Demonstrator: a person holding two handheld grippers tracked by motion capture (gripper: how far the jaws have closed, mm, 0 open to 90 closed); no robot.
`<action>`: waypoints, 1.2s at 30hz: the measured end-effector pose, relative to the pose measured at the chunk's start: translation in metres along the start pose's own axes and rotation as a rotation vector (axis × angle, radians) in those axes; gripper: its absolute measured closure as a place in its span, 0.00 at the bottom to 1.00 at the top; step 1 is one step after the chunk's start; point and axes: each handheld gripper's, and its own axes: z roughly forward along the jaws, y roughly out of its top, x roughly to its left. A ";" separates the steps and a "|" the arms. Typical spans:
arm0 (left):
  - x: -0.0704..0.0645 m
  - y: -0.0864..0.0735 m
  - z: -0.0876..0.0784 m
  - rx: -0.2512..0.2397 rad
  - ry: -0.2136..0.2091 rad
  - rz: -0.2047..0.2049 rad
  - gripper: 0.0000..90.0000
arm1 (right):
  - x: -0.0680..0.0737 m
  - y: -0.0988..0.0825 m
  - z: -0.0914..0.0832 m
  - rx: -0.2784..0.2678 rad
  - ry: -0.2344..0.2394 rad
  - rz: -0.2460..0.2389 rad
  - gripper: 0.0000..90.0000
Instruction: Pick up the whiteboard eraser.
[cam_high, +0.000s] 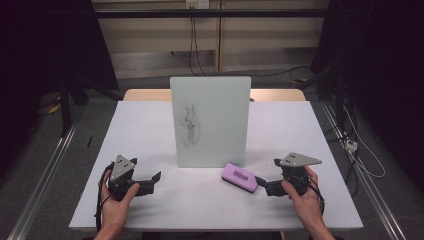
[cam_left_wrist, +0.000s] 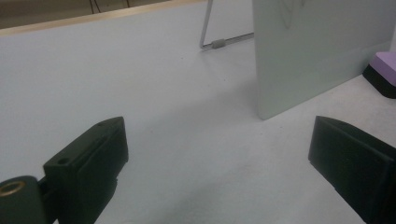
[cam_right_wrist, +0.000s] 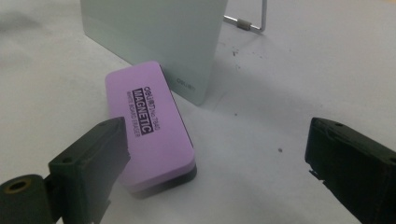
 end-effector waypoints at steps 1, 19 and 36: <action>0.000 0.000 0.000 0.000 0.000 0.000 0.05 | 0.001 0.002 0.001 0.002 0.008 -0.005 0.06; 0.002 -0.002 -0.005 0.001 -0.006 0.013 0.05 | 0.018 0.050 0.030 0.097 0.051 -0.117 0.09; 0.001 -0.002 -0.001 0.008 -0.024 0.017 0.05 | 0.018 0.062 0.058 0.213 0.117 -0.155 0.18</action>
